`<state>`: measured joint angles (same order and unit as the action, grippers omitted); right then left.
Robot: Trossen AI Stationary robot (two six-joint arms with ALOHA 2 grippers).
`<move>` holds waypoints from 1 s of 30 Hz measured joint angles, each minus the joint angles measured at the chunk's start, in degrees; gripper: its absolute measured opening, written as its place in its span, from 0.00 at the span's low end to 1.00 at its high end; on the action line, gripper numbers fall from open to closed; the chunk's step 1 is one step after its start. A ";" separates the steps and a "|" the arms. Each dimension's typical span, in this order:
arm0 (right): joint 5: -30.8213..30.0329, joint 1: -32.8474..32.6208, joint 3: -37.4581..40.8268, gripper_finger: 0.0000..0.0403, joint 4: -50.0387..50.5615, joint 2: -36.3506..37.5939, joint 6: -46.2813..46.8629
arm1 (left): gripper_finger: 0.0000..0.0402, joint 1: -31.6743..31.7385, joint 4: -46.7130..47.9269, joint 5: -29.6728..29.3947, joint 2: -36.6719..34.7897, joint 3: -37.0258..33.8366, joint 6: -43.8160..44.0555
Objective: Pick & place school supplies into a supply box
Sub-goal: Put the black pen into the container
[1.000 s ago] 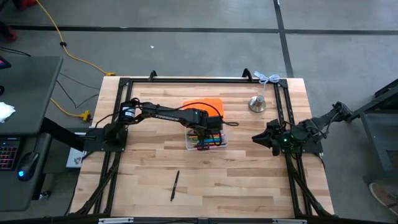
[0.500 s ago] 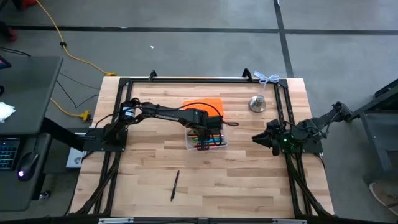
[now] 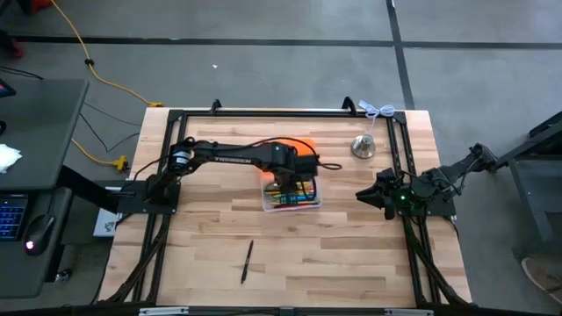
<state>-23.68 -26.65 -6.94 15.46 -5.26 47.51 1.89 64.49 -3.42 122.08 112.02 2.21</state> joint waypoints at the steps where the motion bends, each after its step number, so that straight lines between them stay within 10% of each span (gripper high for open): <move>1: 0.00 -0.02 0.00 0.19 0.00 0.00 0.00 | 0.37 0.00 2.17 0.18 -0.03 1.31 1.75; 11: 0.20 0.00 -0.02 0.19 0.04 0.00 -3.12 | 0.37 -3.18 21.64 5.66 -0.11 9.22 26.15; 30: 0.26 0.00 -0.02 0.19 0.07 0.00 -4.11 | 0.37 -20.45 24.19 8.46 -0.11 9.28 58.15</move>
<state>-23.42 -26.65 -6.96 15.53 -5.26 43.40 -18.56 88.68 5.04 121.97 121.30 60.36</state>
